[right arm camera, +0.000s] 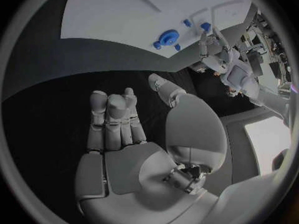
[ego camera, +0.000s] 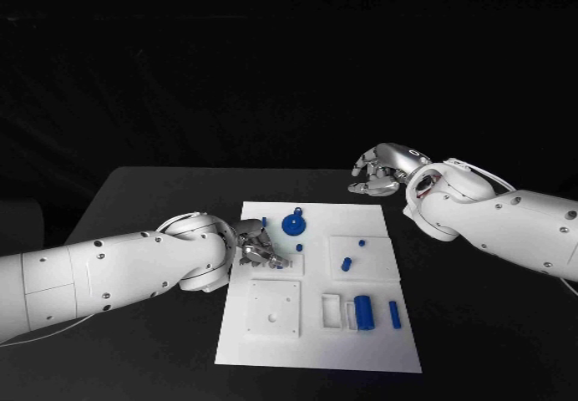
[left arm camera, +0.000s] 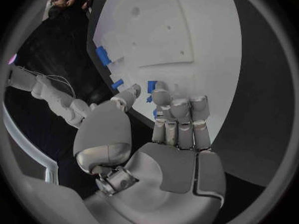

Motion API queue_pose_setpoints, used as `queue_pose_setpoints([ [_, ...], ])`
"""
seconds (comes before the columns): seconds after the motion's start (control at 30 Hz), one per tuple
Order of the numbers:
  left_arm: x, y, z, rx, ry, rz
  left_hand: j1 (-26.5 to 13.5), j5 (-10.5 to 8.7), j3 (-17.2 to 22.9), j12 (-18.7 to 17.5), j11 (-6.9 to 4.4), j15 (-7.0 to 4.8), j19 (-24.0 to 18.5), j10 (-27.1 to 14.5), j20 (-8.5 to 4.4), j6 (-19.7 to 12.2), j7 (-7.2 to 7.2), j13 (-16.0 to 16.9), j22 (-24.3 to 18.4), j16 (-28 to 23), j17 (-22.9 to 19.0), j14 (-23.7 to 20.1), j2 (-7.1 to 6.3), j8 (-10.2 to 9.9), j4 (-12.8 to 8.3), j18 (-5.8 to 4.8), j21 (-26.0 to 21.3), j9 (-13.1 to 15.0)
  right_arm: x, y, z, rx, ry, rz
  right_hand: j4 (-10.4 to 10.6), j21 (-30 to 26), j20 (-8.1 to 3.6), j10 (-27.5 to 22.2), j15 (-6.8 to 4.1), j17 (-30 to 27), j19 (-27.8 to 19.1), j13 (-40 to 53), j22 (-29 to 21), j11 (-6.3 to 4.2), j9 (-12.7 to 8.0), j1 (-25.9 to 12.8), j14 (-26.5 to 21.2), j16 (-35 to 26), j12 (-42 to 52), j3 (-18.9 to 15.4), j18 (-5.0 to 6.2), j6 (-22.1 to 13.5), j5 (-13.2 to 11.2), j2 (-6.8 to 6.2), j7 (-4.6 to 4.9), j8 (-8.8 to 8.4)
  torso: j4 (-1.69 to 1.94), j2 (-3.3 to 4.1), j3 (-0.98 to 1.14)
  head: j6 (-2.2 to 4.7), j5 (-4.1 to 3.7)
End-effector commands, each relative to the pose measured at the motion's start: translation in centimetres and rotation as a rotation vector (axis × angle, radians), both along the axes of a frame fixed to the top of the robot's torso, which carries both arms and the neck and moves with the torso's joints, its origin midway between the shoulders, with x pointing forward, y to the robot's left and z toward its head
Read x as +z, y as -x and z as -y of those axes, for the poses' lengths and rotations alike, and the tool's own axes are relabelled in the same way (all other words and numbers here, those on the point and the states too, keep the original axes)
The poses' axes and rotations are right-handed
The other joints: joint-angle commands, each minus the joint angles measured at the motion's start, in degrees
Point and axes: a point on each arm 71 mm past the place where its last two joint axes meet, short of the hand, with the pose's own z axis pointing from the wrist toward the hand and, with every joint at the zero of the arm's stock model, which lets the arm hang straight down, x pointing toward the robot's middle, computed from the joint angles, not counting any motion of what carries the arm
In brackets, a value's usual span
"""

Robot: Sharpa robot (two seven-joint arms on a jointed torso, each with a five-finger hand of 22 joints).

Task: Assemble the parts on the task board

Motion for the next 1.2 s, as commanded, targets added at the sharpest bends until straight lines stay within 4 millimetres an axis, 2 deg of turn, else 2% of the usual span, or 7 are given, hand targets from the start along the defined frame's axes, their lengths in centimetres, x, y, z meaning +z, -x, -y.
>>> queue_pose_setpoints([
  [0.03, -0.14, 0.07, 0.25, -0.021, -0.018, -0.011, 0.2, 0.18, -0.2, 0.3, -0.09, -0.16, 0.5, 0.3, -6.79, 0.6, -0.01, 0.1, 0.0, 0.4, 0.1, 0.5, 0.63, 0.3, 0.2, -0.55, 0.4, 0.1, -0.05, 0.04, -0.10, 0.008, 0.011, -0.004, 0.1, -0.2, 0.04, 0.0, -0.30, 0.1, 0.4, -0.1, 0.1, -0.14, 0.1, 0.1, 0.3, -0.3, 0.3, -0.2, 2.47, -0.1, 0.2, 0.07, 0.44, 0.03, -0.01, 0.04, -0.03, -0.04, -0.05],
  [0.47, -0.52, 0.01, 0.65, -0.032, -0.026, -0.021, 0.7, 0.18, -0.7, 0.5, -0.25, -0.31, 0.6, 0.6, -6.91, 0.9, -0.15, 0.3, 0.1, 0.6, 0.3, 0.7, 1.49, 0.4, 0.2, -0.48, 0.6, 0.2, -0.06, 0.04, -0.18, 0.009, 0.011, -0.005, 0.1, -0.2, 0.04, 0.0, -0.30, 0.1, 0.4, -0.1, 0.1, -0.14, 0.1, 0.1, 0.3, -0.3, 0.3, -0.2, 2.47, -0.1, 0.2, 0.07, 0.44, 0.04, 0.01, 0.03, -0.02, -0.32, -0.18],
  [0.5, -0.56, 0.03, 0.69, -0.034, -0.027, -0.022, 1.0, 0.16, -0.9, 0.6, -0.28, -0.33, 0.7, 0.7, -6.94, 1.1, -0.22, 0.3, 0.1, 0.7, 0.3, 0.7, 1.93, 0.5, 0.0, -0.47, 0.7, 0.2, -0.06, 0.04, -0.18, 0.010, 0.011, -0.005, 0.1, -0.2, 0.04, 0.0, -0.30, 0.1, 0.4, -0.1, 0.1, -0.15, 0.1, 0.1, 0.3, -0.3, 0.3, -0.2, 2.47, -0.1, 0.2, 0.07, 0.44, 0.04, 0.02, 0.02, -0.03, -0.36, -0.19],
  [0.83, -0.76, 0.08, 0.78, -0.040, -0.038, -0.037, 1.9, 0.18, -2.6, 0.9, -0.56, -0.55, 0.7, 1.0, -7.06, 1.9, -0.49, 0.5, 0.3, 1.1, 0.5, 1.0, 3.39, 0.7, -1.1, -0.42, 0.9, 0.2, -0.06, 0.05, -0.17, 0.009, 0.011, -0.005, 0.2, -0.2, 0.04, 0.0, -0.30, 0.1, 0.4, -0.1, 0.1, -0.15, 0.1, 0.1, 0.3, -0.3, 0.3, -0.2, 2.47, 0.0, 0.2, 0.08, 0.44, 0.05, 0.04, -0.04, -0.01, -0.52, -0.28],
  [1.2, -0.75, -0.01, 0.65, -0.034, -0.036, -0.034, 2.6, 0.34, -4.5, 1.0, -0.72, -0.70, 0.5, 1.1, -7.12, 2.4, -0.63, 0.7, 0.5, 1.2, 0.7, 1.1, 7.30, 0.6, -2.9, -0.43, 1.0, 0.0, -0.08, 0.04, -0.13, 0.010, 0.013, -0.008, 0.3, -0.3, 0.05, 0.0, -0.31, 0.1, 0.4, -0.1, 0.1, -0.15, 0.1, 0.0, 0.3, -0.3, 0.3, -0.2, 2.47, 0.0, 0.2, 0.09, 0.43, 0.06, 0.04, -0.07, -0.02, -0.53, -0.36],
])
